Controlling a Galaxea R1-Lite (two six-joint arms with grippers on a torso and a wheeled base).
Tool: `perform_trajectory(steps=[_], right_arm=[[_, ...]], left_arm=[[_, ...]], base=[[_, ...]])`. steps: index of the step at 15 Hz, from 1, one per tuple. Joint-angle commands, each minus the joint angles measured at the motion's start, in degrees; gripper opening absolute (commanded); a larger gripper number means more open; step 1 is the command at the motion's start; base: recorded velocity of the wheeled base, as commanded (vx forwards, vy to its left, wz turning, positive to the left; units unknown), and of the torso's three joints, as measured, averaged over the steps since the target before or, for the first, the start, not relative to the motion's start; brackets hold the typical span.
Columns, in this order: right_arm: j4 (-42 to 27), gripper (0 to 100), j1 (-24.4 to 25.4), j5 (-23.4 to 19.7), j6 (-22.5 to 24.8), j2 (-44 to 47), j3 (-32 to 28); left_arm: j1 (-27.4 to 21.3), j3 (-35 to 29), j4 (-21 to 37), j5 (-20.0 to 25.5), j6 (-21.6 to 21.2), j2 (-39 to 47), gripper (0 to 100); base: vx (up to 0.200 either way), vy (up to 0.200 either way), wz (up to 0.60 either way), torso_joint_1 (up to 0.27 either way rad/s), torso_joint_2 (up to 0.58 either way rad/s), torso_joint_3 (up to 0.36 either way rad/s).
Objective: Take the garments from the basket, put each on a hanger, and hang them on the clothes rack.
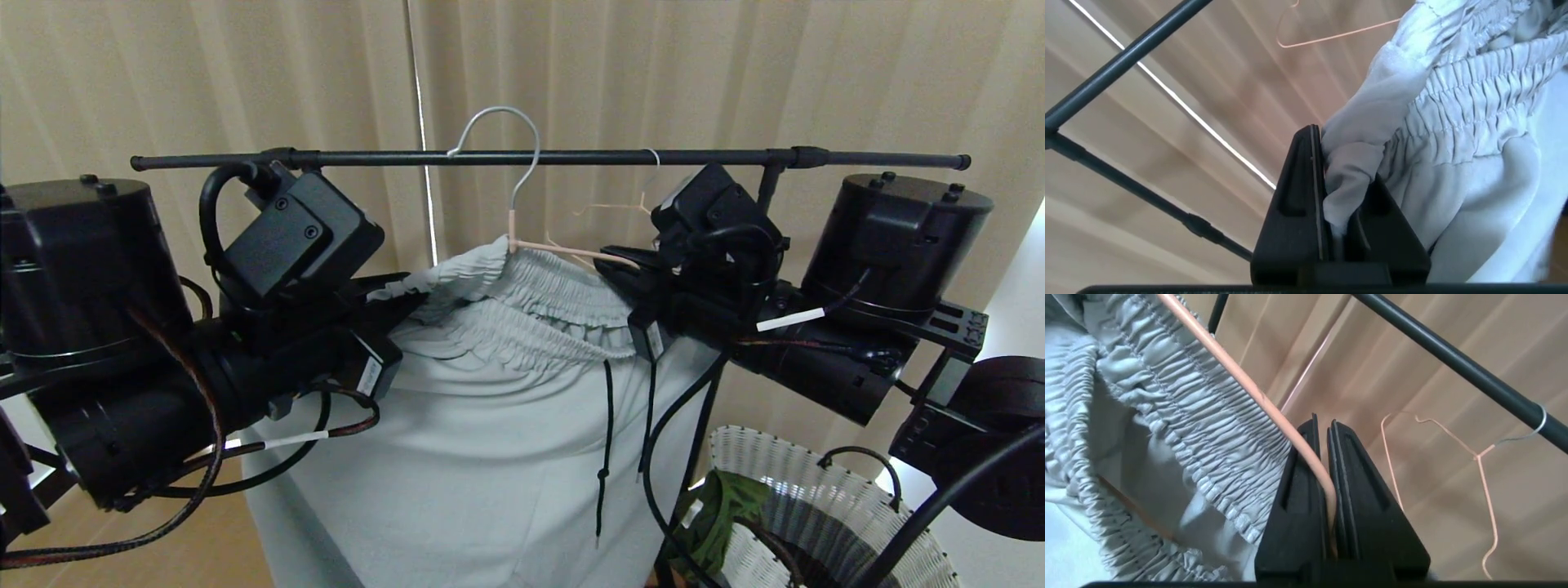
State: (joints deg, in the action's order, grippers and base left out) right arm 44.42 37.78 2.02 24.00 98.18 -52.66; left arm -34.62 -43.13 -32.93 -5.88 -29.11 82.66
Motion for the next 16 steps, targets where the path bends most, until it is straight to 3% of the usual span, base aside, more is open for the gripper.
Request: perform_trajectory(steps=[1, 2, 6, 9, 12, 13, 16], right_arm=[[0.1, 0, 0.0, 0.1, 0.0, -0.2, 0.0], [0.1, 0, -0.1, 0.2, 0.0, -0.3, 0.0], [0.1, 0, -2.0, 0.3, -0.1, -1.5, 0.5], [0.1, 0, -4.6, 1.0, -0.1, -4.4, 2.8], [0.1, 0, -6.8, 0.9, -0.5, -7.0, 3.9], [0.1, 0, -7.4, 0.8, -1.3, -9.0, 4.5], [0.1, 0, -7.4, 0.8, -2.4, -11.9, 5.8]], left_arm=[[0.0, 0.2, 0.1, -0.1, 0.1, 0.0, 0], [0.0, 0.2, 0.1, 0.0, 0.1, 0.0, 100], [0.2, 0.9, 0.3, 1.9, 1.2, -1.5, 100], [1.1, 5.4, 0.4, 4.3, 1.6, -5.6, 100], [4.2, 10.3, 0.4, 9.5, 2.9, -8.3, 100], [6.9, 13.6, 0.3, 13.1, 3.1, -9.0, 100], [10.1, 16.1, 0.1, 15.1, 4.4, -8.5, 100]], base=[[0.000, 0.000, 0.00, 0.000, 0.00, 0.000], [0.000, 0.000, 0.00, 0.000, 0.00, 0.000], [0.000, 0.000, 0.00, 0.000, 0.00, 0.000], [0.000, 0.000, 0.00, 0.000, 0.00, 0.000], [0.000, 0.000, 0.00, 0.000, 0.00, 0.000], [0.000, 0.000, 0.00, 0.000, 0.00, 0.000], [0.000, 0.000, 0.00, 0.000, 0.00, 0.000]])
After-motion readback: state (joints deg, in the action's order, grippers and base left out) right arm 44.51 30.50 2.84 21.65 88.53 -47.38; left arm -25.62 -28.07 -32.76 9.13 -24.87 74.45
